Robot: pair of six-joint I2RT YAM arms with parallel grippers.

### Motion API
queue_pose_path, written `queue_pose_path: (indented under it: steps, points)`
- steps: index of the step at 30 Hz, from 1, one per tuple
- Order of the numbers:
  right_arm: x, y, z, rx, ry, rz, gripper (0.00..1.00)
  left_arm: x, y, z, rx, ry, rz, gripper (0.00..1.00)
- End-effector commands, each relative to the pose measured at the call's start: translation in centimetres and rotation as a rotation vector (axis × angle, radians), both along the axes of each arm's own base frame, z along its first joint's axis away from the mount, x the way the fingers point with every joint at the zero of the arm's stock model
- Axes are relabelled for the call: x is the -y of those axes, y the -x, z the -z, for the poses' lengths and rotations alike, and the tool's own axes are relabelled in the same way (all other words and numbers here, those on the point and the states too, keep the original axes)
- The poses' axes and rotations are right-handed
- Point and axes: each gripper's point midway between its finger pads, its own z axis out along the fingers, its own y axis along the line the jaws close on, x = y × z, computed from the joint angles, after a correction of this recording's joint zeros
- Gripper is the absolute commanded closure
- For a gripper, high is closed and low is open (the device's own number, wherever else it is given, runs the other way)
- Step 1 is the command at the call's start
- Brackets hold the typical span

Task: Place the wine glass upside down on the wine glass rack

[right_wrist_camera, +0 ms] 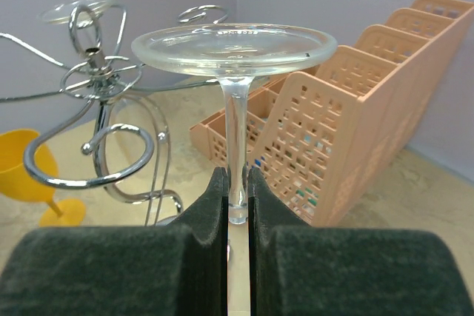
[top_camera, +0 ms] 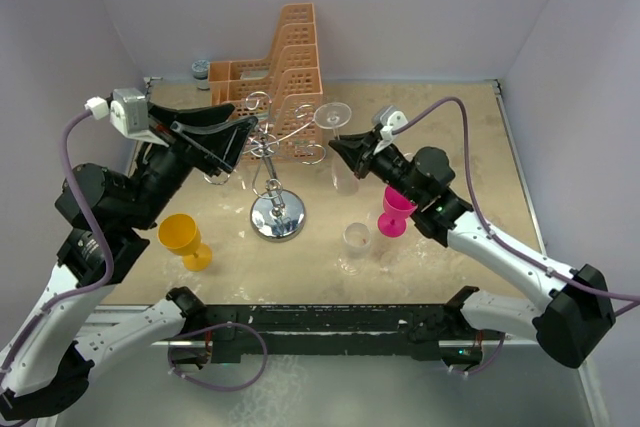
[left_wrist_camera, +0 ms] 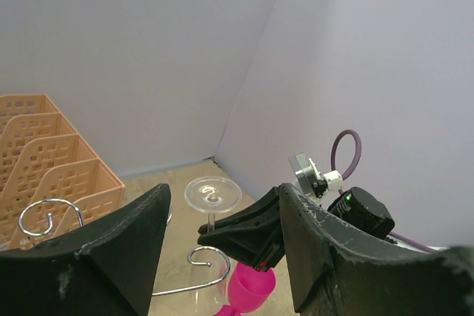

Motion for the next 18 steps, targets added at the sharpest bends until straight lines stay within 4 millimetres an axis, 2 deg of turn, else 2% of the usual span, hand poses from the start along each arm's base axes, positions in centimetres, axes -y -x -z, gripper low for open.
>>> queue_pose_path:
  steps: [1, 7, 18]
  points:
    - [-0.8, 1.7, -3.4, 0.112, -0.084, -0.096, 1.0, -0.1, -0.2, -0.3, 0.016, -0.005, -0.016, 0.42]
    - [-1.6, 2.6, -2.7, 0.122, -0.084, -0.167, 1.0, 0.2, -0.5, 0.2, 0.004, -0.012, -0.012, 0.42]
    - [-3.2, 2.2, -1.7, 0.1, -0.087, -0.224, 1.0, 0.2, -0.6, 0.2, 0.004, -0.011, -0.019, 0.42]
